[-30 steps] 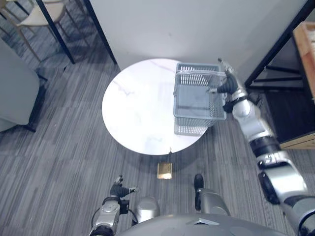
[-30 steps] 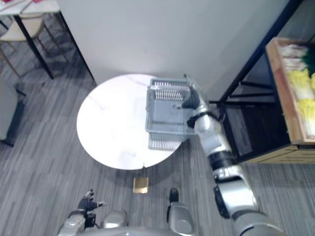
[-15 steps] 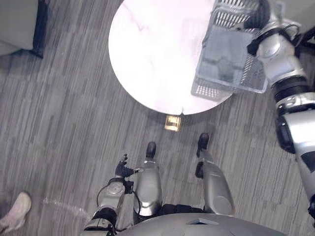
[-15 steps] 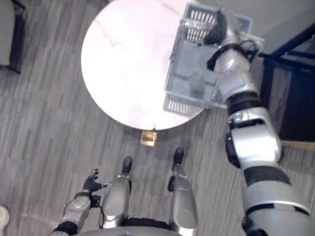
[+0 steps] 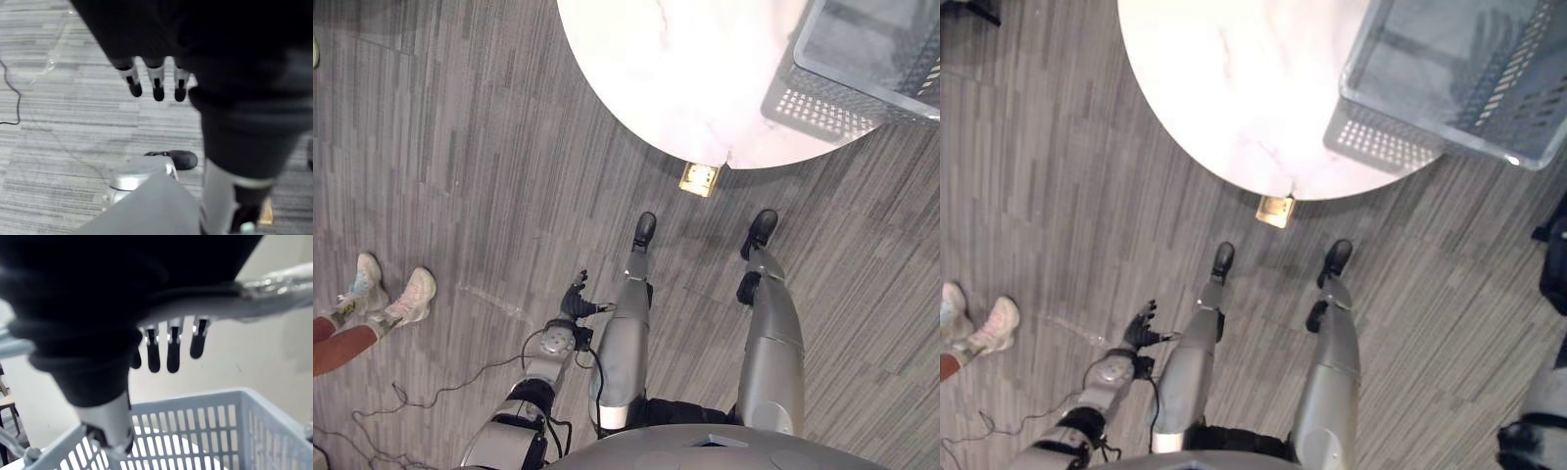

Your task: Pick vegetable in the basket

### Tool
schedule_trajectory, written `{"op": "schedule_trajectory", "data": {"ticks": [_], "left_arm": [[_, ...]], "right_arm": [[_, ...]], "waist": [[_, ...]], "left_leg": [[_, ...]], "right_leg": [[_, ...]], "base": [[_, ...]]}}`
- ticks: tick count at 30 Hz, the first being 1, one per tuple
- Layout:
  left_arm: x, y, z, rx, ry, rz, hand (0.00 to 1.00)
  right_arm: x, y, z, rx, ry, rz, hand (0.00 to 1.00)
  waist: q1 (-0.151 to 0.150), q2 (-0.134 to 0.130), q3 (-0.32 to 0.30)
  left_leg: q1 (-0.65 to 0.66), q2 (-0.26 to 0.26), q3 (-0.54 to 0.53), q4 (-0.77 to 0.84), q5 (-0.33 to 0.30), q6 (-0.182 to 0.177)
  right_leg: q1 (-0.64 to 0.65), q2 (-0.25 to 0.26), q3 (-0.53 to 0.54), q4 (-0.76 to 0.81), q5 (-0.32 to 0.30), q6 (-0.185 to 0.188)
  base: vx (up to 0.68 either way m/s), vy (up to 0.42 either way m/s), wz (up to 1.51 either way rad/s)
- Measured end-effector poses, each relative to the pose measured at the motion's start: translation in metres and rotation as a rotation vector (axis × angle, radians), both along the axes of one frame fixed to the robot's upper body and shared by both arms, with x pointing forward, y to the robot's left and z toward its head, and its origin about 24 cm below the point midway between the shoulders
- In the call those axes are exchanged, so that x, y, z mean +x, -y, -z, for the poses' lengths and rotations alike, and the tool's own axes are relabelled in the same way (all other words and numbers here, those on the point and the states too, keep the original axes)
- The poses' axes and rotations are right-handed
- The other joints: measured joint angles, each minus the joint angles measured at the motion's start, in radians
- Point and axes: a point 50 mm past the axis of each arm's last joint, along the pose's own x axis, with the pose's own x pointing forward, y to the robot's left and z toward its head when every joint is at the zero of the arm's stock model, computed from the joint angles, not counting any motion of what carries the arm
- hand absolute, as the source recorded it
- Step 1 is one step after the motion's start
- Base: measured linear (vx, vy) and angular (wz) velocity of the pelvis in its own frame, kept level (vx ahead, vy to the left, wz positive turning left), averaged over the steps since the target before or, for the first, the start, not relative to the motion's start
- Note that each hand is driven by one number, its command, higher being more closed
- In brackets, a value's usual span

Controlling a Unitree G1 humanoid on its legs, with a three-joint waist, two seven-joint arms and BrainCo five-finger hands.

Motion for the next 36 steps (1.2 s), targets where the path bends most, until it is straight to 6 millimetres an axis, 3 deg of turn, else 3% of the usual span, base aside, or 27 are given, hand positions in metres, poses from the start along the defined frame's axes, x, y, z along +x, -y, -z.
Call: {"op": "schedule_trajectory", "data": {"ticks": [4,8,9,11,12,14,16,17,18,19,21,22,23,24,25,26,27,28,29,30,31,32,33,34,35,36], "left_arm": [[-0.01,-0.005,0.004,-0.005,-0.017,-0.034,0.0],[-0.009,0.009,0.005,-0.01,-0.023,0.028,0.0],[-0.01,0.013,0.007,0.001,-0.035,0.073,0.0],[-0.008,0.02,0.007,0.001,-0.036,0.105,0.0],[-0.007,0.03,0.007,-0.002,-0.038,0.145,0.0],[-0.007,0.036,0.008,0.002,-0.052,0.156,0.0],[-0.011,0.035,0.012,0.013,-0.086,0.114,0.0],[-0.01,0.033,0.012,0.017,-0.089,0.092,0.0],[-0.009,0.032,0.012,0.023,-0.09,0.083,0.0],[-0.009,0.034,0.012,0.033,-0.096,0.063,0.0],[-0.008,0.032,0.012,0.041,-0.099,0.045,0.0],[-0.008,0.028,0.012,0.04,-0.102,0.024,0.0],[-0.007,0.025,0.01,0.044,-0.093,0.008,0.0],[-0.007,0.022,0.009,0.051,-0.089,0.0,0.0],[-0.011,0.014,0.009,0.068,-0.09,-0.017,0.0],[-0.017,0.007,0.01,0.075,-0.095,-0.044,0.0],[-0.021,0.001,0.012,0.081,-0.103,-0.065,0.0],[-0.028,-0.008,0.014,0.083,-0.12,-0.107,0.0],[-0.037,-0.013,0.018,0.074,-0.137,-0.145,0.0],[-0.042,-0.017,0.02,0.069,-0.149,-0.17,0.0],[-0.051,-0.025,0.024,0.071,-0.179,-0.212,0.0],[-0.059,-0.029,0.028,0.062,-0.208,-0.248,0.0],[-0.07,-0.032,0.033,0.049,-0.241,-0.291,0.0],[-0.077,-0.033,0.036,0.039,-0.26,-0.309,0.0],[-0.085,-0.033,0.039,0.028,-0.285,-0.324,0.0],[-0.097,-0.03,0.045,0.018,-0.329,-0.333,0.0]], "right_arm": [[0.023,-0.035,0.019,-0.077,-0.091,-0.092,1.0],[0.05,-0.059,0.071,-0.053,-0.242,-0.192,1.0],[0.063,-0.065,0.117,0.038,-0.343,-0.248,1.0],[0.067,-0.064,0.146,0.116,-0.402,-0.273,1.0],[0.065,-0.053,0.185,0.253,-0.45,-0.283,1.0],[0.057,-0.043,0.227,0.415,-0.474,-0.298,1.0],[0.034,-0.043,0.293,0.745,-0.462,-0.372,1.0],[0.025,-0.047,0.313,0.858,-0.447,-0.396,1.0],[0.017,-0.049,0.326,0.924,-0.438,-0.406,1.0],[-0.003,-0.052,0.353,1.054,-0.425,-0.418,1.0],[-0.03,-0.057,0.379,1.172,-0.407,-0.421,1.0],[-0.049,-0.059,0.397,1.258,-0.384,-0.404,1.0],[-0.062,-0.06,0.412,1.316,-0.38,-0.375,1.0],[-0.07,-0.06,0.42,1.351,-0.381,-0.354,1.0],[-0.085,-0.062,0.439,1.413,-0.406,-0.308,1.0],[-0.097,-0.065,0.454,1.453,-0.442,-0.272,1.0],[-0.1,-0.068,0.462,1.472,-0.47,-0.258,1.0],[-0.105,-0.071,0.473,1.494,-0.516,-0.234,1.0],[-0.112,-0.069,0.482,1.502,-0.55,-0.2,1.0],[-0.117,-0.067,0.486,1.501,-0.573,-0.182,1.0],[-0.125,-0.066,0.493,1.505,-0.601,-0.156,1.0],[-0.135,-0.066,0.5,1.519,-0.633,-0.14,1.0],[-0.144,-0.069,0.506,1.53,-0.669,-0.13,1.0],[-0.147,-0.069,0.508,1.532,-0.676,-0.123,1.0],[-0.151,-0.07,0.51,1.537,-0.681,-0.115,1.0],[-0.156,-0.072,0.513,1.549,-0.686,-0.097,1.0]], "waist": [[-0.011,-0.015,-0.01],[-0.044,-0.021,-0.013],[-0.05,-0.042,-0.025],[-0.061,-0.051,-0.03],[-0.071,-0.063,-0.032],[-0.078,-0.089,-0.048],[-0.104,-0.147,-0.126],[-0.12,-0.168,-0.146],[-0.127,-0.18,-0.155],[-0.142,-0.198,-0.182],[-0.163,-0.204,-0.211],[-0.179,-0.2,-0.227],[-0.185,-0.193,-0.229],[-0.185,-0.189,-0.233],[-0.187,-0.191,-0.253],[-0.179,-0.188,-0.275],[-0.174,-0.184,-0.286],[-0.176,-0.169,-0.299],[-0.182,-0.164,-0.326],[-0.182,-0.157,-0.335],[-0.181,-0.136,-0.342],[-0.189,-0.126,-0.35],[-0.18,-0.12,-0.356],[-0.179,-0.116,-0.357],[-0.173,-0.11,-0.358],[-0.174,-0.105,-0.357]], "left_leg": [[0.057,0.037,0.046,-0.004,-0.011,-0.014],[0.167,0.061,0.073,-0.004,-0.03,-0.022],[0.246,0.072,0.1,-0.005,-0.047,-0.021],[0.298,0.079,0.106,-0.004,-0.058,-0.02],[0.361,0.092,0.107,-0.003,-0.073,-0.019],[0.411,0.098,0.119,-0.001,-0.088,-0.015],[0.43,0.098,0.158,0.006,-0.112,-0.001],[0.44,0.093,0.171,0.011,-0.121,0.006],[0.454,0.092,0.189,0.014,-0.129,0.01],[0.484,0.086,0.239,0.023,-0.149,0.02],[0.521,0.079,0.317,0.056,-0.19,0.032],[0.559,0.09,0.395,0.067,-0.203,0.044],[0.597,0.097,0.454,0.068,-0.203,0.045],[0.623,0.105,0.49,0.067,-0.207,0.044],[0.68,0.115,0.576,0.074,-0.229,0.027],[0.725,0.125,0.659,0.098,-0.253,0.002],[0.746,0.138,0.715,0.116,-0.258,-0.006],[0.783,0.156,0.811,0.147,-0.255,-0.01],[0.815,0.154,0.893,0.163,-0.254,-0.012],[0.835,0.154,0.934,0.175,-0.254,-0.013],[0.849,0.176,0.967,0.221,-0.246,-0.013],[0.847,0.203,0.984,0.31,-0.205,-0.016],[0.826,0.251,0.974,0.486,-0.1,-0.019],[0.81,0.272,0.965,0.557,-0.036,-0.013],[0.786,0.3,0.944,0.647,-0.031,-0.006],[0.715,0.324,0.871,0.842,-0.112,0.101]], "right_leg": [[0.015,0.029,0.029,0.024,-0.014,-0.019],[0.114,0.056,0.033,0.026,-0.034,-0.02],[0.181,0.074,0.044,0.021,-0.045,-0.023],[0.238,0.085,0.046,0.007,-0.048,-0.02],[0.318,0.102,0.051,-0.031,-0.04,-0.018],[0.382,0.118,0.058,-0.075,-0.027,-0.012],[0.412,0.137,0.09,-0.143,-0.008,0.007],[0.425,0.141,0.108,-0.167,0.008,0.007],[0.437,0.144,0.123,-0.184,0.017,0.011],[0.456,0.151,0.171,-0.212,0.044,0.014],[0.474,0.157,0.216,-0.235,0.062,0.023],[0.488,0.13,0.149,-0.254,0.027,-0.024],[0.489,0.082,-0.031,-0.204,-0.018,-0.085],[0.488,0.051,-0.133,-0.157,-0.041,-0.104],[0.495,-0.017,-0.34,-0.063,-0.08,-0.166],[0.506,-0.044,-0.464,-0.009,-0.085,-0.214],[0.508,-0.04,-0.502,0.019,-0.113,-0.258],[0.516,-0.059,-0.584,0.083,-0.184,-0.335],[0.515,-0.088,-0.653,0.15,-0.229,-0.301],[0.512,-0.085,-0.646,0.166,-0.245,-0.234],[0.494,-0.041,-0.584,0.17,-0.259,-0.2],[0.483,0.011,-0.523,0.16,-0.265,-0.199],[0.486,0.066,-0.429,0.128,-0.268,-0.201],[0.493,0.09,-0.396,0.112,-0.268,-0.201],[0.505,0.114,-0.356,0.092,-0.266,-0.203],[0.536,0.169,-0.259,0.056,-0.262,-0.209]], "base": [[0.07,-0.103,-0.36],[0.08,-0.042,-0.29],[0.07,0.011,-0.41],[0.08,0.024,-0.29],[0.09,0.046,-0.18],[0.07,0.055,-0.29],[0.07,0.076,-0.47],[0.08,0.085,-0.44],[0.07,0.102,-0.72],[0.1,0.19,-1.0],[0.08,0.168,-1.21],[0.06,0.12,-1.46],[0.12,0.169,-1.56],[0.12,0.128,-1.72],[0.21,0.122,-1.98],[0.2,0.072,-2.19],[0.25,0.013,-2.27],[0.24,-0.09,-2.3],[0.27,-0.123,-2.3],[0.32,-0.158,-2.08],[0.36,-0.192,-1.87],[0.53,-0.257,-2.33],[0.4,-0.183,-2.06],[0.33,-0.129,-1.82],[0.33,-0.112,-1.74],[0.4,-0.127,-1.96]]}}
